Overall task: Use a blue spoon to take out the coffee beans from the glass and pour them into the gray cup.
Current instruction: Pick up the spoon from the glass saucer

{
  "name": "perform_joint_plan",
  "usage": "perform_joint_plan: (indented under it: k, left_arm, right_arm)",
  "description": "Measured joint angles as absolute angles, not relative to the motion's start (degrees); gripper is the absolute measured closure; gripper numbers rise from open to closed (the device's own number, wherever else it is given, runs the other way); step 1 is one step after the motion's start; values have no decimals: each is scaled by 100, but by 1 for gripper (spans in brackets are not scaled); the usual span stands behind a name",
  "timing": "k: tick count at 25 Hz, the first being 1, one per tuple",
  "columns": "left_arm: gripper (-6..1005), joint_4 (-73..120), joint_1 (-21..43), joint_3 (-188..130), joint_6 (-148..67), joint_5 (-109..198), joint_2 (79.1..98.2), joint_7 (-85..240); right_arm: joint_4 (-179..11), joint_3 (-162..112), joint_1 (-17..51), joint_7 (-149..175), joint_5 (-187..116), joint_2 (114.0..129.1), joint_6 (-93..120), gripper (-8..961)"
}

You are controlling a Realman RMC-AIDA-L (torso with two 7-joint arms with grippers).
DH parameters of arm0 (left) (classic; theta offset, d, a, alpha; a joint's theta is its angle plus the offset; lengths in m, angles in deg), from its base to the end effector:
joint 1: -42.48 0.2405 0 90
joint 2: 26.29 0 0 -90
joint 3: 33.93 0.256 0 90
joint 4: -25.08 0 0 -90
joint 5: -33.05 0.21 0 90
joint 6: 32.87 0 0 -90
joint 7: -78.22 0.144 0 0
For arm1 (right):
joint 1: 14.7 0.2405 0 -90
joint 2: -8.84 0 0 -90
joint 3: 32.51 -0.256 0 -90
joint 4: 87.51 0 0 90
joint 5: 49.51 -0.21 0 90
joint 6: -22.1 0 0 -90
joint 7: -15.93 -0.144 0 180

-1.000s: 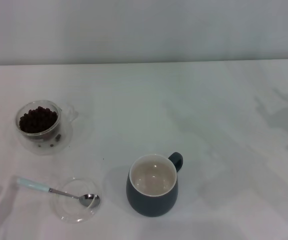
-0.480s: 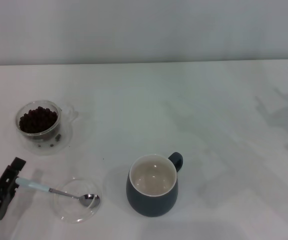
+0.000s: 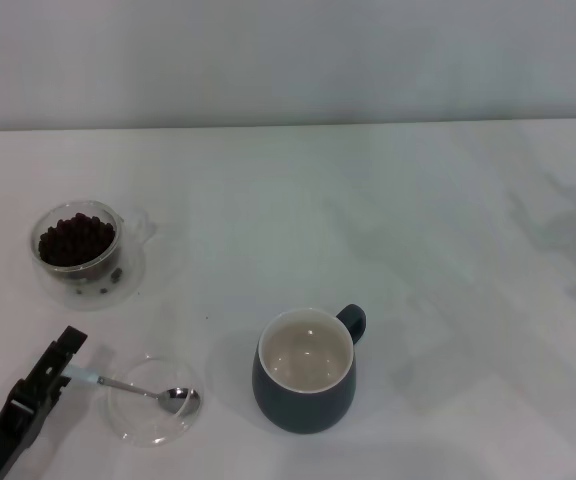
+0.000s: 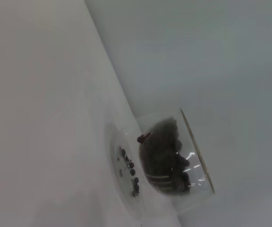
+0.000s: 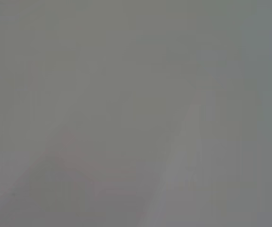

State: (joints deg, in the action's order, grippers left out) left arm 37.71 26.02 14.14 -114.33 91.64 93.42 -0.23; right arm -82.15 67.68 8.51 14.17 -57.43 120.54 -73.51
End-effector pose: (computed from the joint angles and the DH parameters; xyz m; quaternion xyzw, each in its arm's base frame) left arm -0.3512 0.2054 -0.0722 -0.5167 -0.6580 -0.4925 0.2397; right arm 0.3076 0.3066 0.0704 -0.6918 -0.0601 0.3509 0.6282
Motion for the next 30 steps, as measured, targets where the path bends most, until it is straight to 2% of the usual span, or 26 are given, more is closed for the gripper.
perform_joint_plan:
  k: [16, 21, 27, 30]
  left_arm:
    - [171, 3747, 2577, 1414, -11480, 9292, 9348, 71]
    - [376, 3733, 2571, 1414, -11470, 9331, 9332, -105]
    - [520, 3729, 2570, 1412, -11460, 9320, 9327, -159]
    - [634, 3729, 2578, 1395, -11425, 9297, 9325, -262]
  right_arm:
    - [-8215, 6768, 752, 1417, -5742, 12090, -7354, 317]
    - [-8215, 6769, 738, 1417, -5742, 12096, -7361, 317]
    - [-8215, 6759, 733, 1512, -5742, 12106, -7390, 316]
    - [-8215, 6730, 727, 1552, -5742, 12118, -7409, 316]
